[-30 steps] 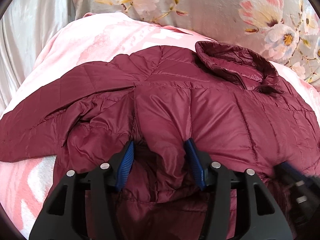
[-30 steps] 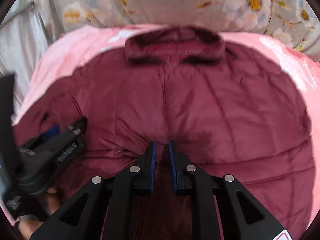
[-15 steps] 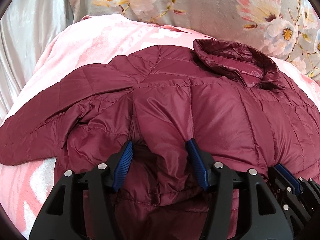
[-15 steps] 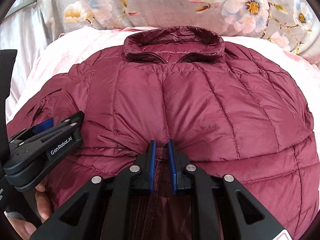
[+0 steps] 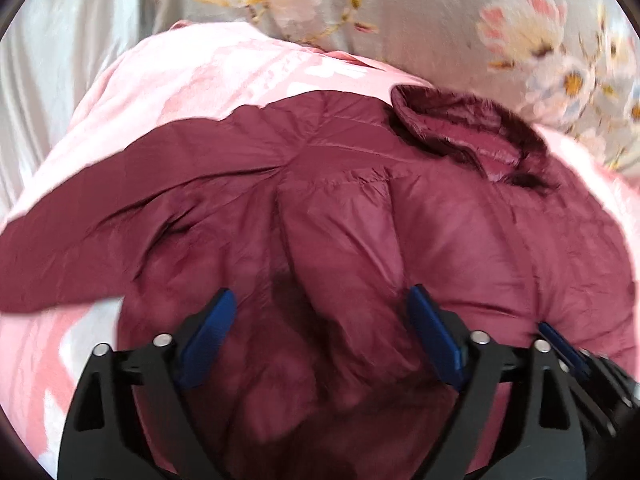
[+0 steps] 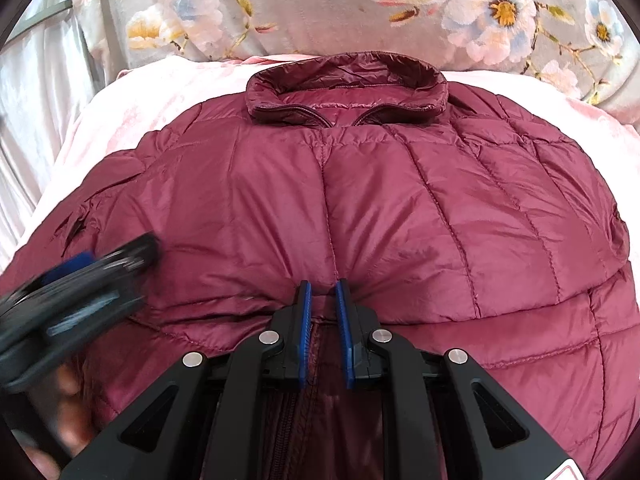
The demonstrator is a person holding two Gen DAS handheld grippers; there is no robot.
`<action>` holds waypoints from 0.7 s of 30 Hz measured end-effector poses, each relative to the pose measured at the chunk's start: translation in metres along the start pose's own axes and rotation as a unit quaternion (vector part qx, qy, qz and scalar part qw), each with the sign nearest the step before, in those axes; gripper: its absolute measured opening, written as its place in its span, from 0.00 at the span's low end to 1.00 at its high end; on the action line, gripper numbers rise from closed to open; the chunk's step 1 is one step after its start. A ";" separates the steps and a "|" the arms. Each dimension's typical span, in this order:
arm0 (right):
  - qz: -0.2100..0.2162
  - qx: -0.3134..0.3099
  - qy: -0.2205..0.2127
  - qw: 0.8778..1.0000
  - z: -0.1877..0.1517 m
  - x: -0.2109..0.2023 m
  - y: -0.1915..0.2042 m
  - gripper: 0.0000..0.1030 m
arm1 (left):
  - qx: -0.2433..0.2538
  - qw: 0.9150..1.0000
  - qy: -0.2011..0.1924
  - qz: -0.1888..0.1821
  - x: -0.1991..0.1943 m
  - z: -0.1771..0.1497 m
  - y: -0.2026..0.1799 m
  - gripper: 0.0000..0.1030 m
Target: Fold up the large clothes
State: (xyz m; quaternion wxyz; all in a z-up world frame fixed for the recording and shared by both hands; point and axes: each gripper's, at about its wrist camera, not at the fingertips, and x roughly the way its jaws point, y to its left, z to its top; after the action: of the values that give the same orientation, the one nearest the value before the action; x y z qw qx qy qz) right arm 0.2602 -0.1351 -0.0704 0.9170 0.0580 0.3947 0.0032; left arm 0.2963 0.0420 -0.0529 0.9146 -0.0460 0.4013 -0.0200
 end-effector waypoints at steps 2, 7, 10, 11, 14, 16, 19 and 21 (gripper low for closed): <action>0.001 0.003 0.000 1.000 0.000 0.000 0.001 0.13 | -0.027 0.999 -0.006 -0.019 -0.028 -0.006 0.028 0.84; -0.007 -0.003 -0.002 1.000 0.000 0.000 0.004 0.13 | -0.115 0.993 -0.029 0.006 -0.089 -0.019 0.133 0.91; -0.011 -0.007 -0.003 1.000 0.000 0.000 0.004 0.13 | -0.215 0.974 -0.011 0.063 -0.100 -0.031 0.228 0.91; -0.014 -0.009 -0.004 1.000 0.000 0.000 0.005 0.13 | -0.245 0.965 -0.005 0.090 -0.101 -0.034 0.256 0.91; -0.022 -0.015 -0.004 1.000 0.000 0.000 0.008 0.13 | -0.324 0.936 0.000 0.137 -0.106 -0.044 0.325 0.89; -0.026 -0.017 -0.004 1.000 0.000 -0.001 0.009 0.13 | -0.356 0.924 0.003 0.142 -0.105 -0.047 0.355 0.83; -0.029 -0.019 -0.005 0.999 0.000 -0.001 0.009 0.13 | -0.376 0.916 0.010 0.137 -0.097 -0.048 0.382 0.63; -0.029 -0.018 -0.005 0.999 0.000 -0.001 0.009 0.13 | -0.382 0.916 0.014 0.123 -0.090 -0.045 0.389 0.47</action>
State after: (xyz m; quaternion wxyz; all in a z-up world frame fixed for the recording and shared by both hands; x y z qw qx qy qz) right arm 0.2601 -0.1260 -0.0682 0.9196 0.0297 0.3914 -0.0163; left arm 0.2024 0.4328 -0.0560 0.8169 -0.3424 0.3932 0.2467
